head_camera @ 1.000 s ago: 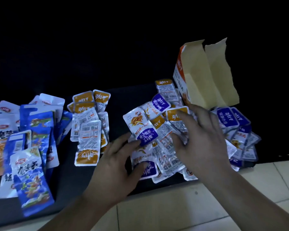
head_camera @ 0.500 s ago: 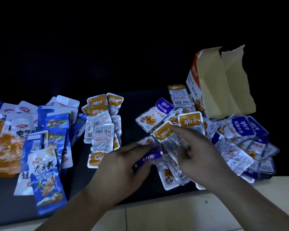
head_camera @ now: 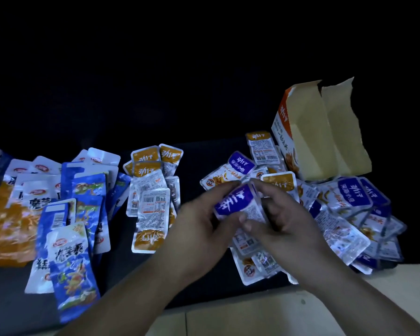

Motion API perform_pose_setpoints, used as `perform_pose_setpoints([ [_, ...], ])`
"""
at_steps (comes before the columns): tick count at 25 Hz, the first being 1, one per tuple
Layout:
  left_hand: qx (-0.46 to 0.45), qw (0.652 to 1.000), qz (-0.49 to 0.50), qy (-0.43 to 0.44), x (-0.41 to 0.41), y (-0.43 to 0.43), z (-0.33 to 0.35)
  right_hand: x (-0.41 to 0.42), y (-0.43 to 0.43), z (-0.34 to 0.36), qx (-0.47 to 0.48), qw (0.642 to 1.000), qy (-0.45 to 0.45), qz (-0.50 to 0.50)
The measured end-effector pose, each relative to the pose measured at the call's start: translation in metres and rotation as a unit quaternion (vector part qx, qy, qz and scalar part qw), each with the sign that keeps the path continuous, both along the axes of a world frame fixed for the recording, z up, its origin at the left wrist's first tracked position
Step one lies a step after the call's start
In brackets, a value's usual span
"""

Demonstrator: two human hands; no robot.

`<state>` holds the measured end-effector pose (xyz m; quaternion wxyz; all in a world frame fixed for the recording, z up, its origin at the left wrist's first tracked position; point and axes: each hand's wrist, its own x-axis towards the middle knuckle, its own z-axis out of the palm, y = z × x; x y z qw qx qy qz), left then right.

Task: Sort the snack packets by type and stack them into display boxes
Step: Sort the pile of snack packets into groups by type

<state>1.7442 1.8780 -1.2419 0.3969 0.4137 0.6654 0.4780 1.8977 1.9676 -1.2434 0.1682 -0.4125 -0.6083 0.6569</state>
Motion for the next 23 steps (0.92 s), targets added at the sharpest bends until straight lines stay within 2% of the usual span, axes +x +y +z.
perform_pose_setpoints([
  [2,0.000,0.999,-0.009,0.044,0.000,0.006,-0.010,0.006,0.003,-0.004,0.008,0.999,-0.020,-0.041],
  [4,0.015,0.984,0.052,0.168,-0.017,0.023,-0.027,0.010,0.010,-0.008,0.037,0.994,-0.055,-0.091],
  [6,-0.034,0.934,0.047,0.352,-0.038,0.051,-0.046,0.010,0.015,-0.008,0.053,0.987,-0.076,-0.132],
  [7,-0.083,0.909,0.012,0.408,-0.045,0.063,-0.053,0.009,0.016,-0.009,0.057,0.986,-0.082,-0.136],
  [9,-0.155,0.888,-0.051,0.430,-0.050,0.078,-0.065,0.006,0.016,-0.012,0.068,0.985,-0.099,-0.126],
  [11,-0.144,0.906,-0.049,0.394,-0.049,0.079,-0.071,0.004,0.015,-0.011,0.077,0.985,-0.110,-0.109],
  [13,-0.096,0.939,0.010,0.330,-0.051,0.071,-0.068,0.001,0.012,-0.011,0.092,0.985,-0.110,-0.097],
  [16,-0.057,0.960,0.112,0.249,-0.055,0.044,-0.057,-0.007,0.011,-0.013,0.093,0.983,-0.104,-0.118],
  [19,-0.030,0.966,0.254,0.038,-0.039,0.017,-0.043,-0.031,0.010,-0.014,0.039,0.985,-0.058,-0.156],
  [21,-0.011,0.950,0.290,-0.112,-0.023,0.008,-0.034,-0.053,0.003,-0.017,0.010,0.989,-0.026,-0.147],
  [23,0.005,0.930,0.296,-0.220,-0.014,0.005,-0.028,-0.072,-0.005,-0.020,-0.001,0.991,-0.013,-0.135],
])
